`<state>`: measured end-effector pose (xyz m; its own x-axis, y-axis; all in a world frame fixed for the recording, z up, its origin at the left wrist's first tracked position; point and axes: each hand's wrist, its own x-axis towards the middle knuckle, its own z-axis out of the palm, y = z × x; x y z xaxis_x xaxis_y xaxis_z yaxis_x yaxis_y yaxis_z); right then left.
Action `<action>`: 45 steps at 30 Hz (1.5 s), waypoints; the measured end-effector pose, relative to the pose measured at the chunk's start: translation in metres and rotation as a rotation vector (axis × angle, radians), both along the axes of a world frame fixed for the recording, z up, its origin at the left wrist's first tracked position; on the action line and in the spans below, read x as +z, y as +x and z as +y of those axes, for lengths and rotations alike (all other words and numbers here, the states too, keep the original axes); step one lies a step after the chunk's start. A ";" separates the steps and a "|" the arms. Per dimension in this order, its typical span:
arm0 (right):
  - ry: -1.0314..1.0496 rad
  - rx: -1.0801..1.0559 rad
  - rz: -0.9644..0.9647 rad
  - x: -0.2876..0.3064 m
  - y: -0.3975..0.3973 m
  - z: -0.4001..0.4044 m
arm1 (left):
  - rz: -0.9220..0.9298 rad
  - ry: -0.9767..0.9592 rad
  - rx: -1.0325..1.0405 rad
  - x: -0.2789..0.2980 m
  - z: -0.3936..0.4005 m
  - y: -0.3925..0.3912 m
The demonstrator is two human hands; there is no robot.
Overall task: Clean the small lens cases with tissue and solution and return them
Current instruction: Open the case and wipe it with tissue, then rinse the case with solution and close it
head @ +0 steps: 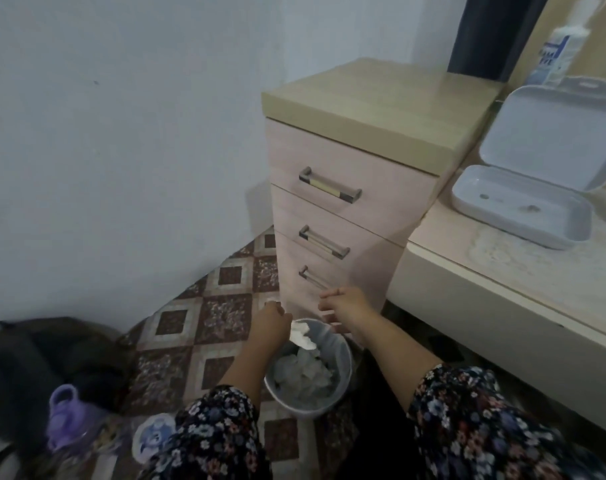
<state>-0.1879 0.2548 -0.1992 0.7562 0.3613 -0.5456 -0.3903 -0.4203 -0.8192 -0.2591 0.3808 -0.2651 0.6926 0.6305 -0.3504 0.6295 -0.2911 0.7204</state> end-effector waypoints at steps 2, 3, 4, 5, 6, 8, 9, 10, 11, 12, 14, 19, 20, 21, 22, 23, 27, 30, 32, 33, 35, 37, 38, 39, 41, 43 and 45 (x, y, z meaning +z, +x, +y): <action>0.000 0.004 -0.001 -0.002 0.001 -0.002 | 0.002 -0.009 -0.003 0.000 0.000 0.003; -0.002 0.008 -0.005 -0.002 0.001 -0.003 | -0.001 -0.001 -0.011 0.003 0.000 0.004; -0.004 0.015 -0.010 -0.002 0.001 -0.004 | -0.013 0.010 -0.019 0.005 0.000 0.006; -0.003 0.024 -0.019 -0.001 0.001 -0.005 | -0.039 0.013 -0.024 0.011 -0.002 0.007; 0.000 0.034 -0.032 0.001 0.001 -0.007 | -0.067 0.008 -0.035 0.016 -0.003 0.008; 0.007 0.055 -0.070 0.004 0.000 -0.009 | -0.124 0.008 -0.073 0.028 -0.009 0.011; 0.008 0.067 -0.097 0.005 0.000 -0.010 | -0.158 0.006 -0.086 0.034 -0.013 0.012; 0.009 0.078 -0.129 0.007 -0.001 -0.011 | -0.193 0.005 -0.091 0.040 -0.017 0.013; 0.013 0.088 -0.167 0.010 -0.003 -0.012 | -0.220 0.008 -0.094 0.047 -0.022 0.015; 0.016 0.093 -0.218 0.013 -0.004 -0.014 | -0.239 0.020 -0.098 0.053 -0.027 0.016; 0.020 0.090 -0.347 0.021 -0.004 -0.017 | -0.294 0.036 -0.088 0.066 -0.037 0.020; 0.107 0.030 -0.622 0.051 -0.010 -0.027 | -0.457 0.214 -0.083 0.099 -0.064 0.027; 0.134 0.016 -0.661 0.057 -0.012 -0.028 | -0.504 0.227 -0.079 0.104 -0.069 0.028; 0.152 0.009 -0.697 0.064 -0.014 -0.030 | -0.553 0.244 -0.084 0.110 -0.075 0.029; 0.161 0.003 -0.734 0.070 -0.015 -0.032 | -0.589 0.261 -0.091 0.115 -0.081 0.030; 0.167 -0.007 -0.772 0.077 -0.016 -0.036 | -0.608 0.273 -0.093 0.122 -0.086 0.031; 0.203 -0.070 -0.872 0.099 -0.015 -0.057 | -0.657 0.295 -0.075 0.150 -0.108 0.037; 0.231 -0.133 -0.940 0.112 -0.011 -0.080 | -0.756 0.217 -0.097 0.166 -0.128 0.041; 0.250 -0.164 -0.966 0.121 -0.009 -0.097 | -0.807 0.153 -0.101 0.175 -0.143 0.045; 0.253 -0.179 -0.975 0.125 -0.007 -0.106 | -0.826 0.134 -0.114 0.179 -0.151 0.047; 0.270 -0.221 -0.983 0.132 -0.003 -0.125 | -0.854 0.102 -0.152 0.186 -0.168 0.053; 0.295 -0.277 -0.991 0.138 0.002 -0.147 | -0.867 0.092 -0.193 0.190 -0.186 0.060; 0.294 -0.308 -0.997 0.142 0.005 -0.158 | -0.869 0.090 -0.213 0.191 -0.194 0.064; 0.285 -0.343 -1.006 0.145 0.009 -0.172 | -0.872 0.087 -0.232 0.193 -0.204 0.067; 0.265 -0.420 -1.022 0.150 0.016 -0.196 | -0.872 0.083 -0.274 0.196 -0.218 0.074; 0.251 -0.492 -1.030 0.153 0.024 -0.222 | -0.885 0.061 -0.328 0.197 -0.233 0.082; 0.225 -0.558 -1.031 0.154 0.033 -0.247 | -0.895 0.026 -0.379 0.200 -0.249 0.092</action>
<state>-0.1552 0.0081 -0.0448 0.8836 -0.1465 0.4447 0.4118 -0.2088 -0.8870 -0.1674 0.1322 -0.0652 0.8550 0.3107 0.4153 -0.2865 -0.3845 0.8775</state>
